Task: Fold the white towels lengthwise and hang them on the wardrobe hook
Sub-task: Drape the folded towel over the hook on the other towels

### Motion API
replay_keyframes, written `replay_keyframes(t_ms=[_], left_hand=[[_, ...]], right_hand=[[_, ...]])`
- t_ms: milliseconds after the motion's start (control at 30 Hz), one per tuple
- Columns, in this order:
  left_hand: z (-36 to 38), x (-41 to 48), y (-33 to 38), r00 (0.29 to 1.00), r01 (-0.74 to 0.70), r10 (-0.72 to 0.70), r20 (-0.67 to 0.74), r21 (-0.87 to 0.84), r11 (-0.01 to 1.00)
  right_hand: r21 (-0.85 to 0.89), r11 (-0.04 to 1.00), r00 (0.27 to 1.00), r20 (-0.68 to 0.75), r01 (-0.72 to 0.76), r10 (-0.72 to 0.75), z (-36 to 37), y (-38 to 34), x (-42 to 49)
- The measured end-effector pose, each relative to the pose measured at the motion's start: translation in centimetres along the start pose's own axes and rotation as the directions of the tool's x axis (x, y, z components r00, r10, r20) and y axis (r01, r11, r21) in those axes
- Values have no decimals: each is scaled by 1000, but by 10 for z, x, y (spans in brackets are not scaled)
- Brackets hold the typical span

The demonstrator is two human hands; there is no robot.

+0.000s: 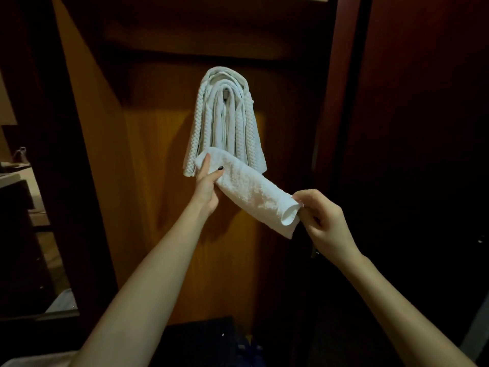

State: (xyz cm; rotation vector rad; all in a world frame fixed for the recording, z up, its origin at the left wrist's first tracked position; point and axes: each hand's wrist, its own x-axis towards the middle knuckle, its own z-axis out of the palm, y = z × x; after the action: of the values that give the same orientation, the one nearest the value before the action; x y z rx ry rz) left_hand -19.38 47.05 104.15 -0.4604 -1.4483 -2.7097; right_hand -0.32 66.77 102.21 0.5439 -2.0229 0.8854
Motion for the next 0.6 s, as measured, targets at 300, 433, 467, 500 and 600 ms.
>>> replay_keyframes(t_ms=[300,433,467,500,600], left_hand=[[1,10,17,999,-7,9,39,-64,998],[2,12,22,999,-28,25,40,82,996],[1,12,22,998,-34,29,50,109,993],[0,12,22,998,-38,31,60,126,991],[-4,15,23,998,-30,23,58,124,992]], right_hand=[[-320,933,953,-195,163,-233,7,23,-4],[-323,892,928,-90,317,-362,10,19,3],[-335,877,927,-27,343,-373,10,18,5],[-349,865,928,35,360,-371,11,17,8],[-408,828,922,120,385,-369,13,19,13]])
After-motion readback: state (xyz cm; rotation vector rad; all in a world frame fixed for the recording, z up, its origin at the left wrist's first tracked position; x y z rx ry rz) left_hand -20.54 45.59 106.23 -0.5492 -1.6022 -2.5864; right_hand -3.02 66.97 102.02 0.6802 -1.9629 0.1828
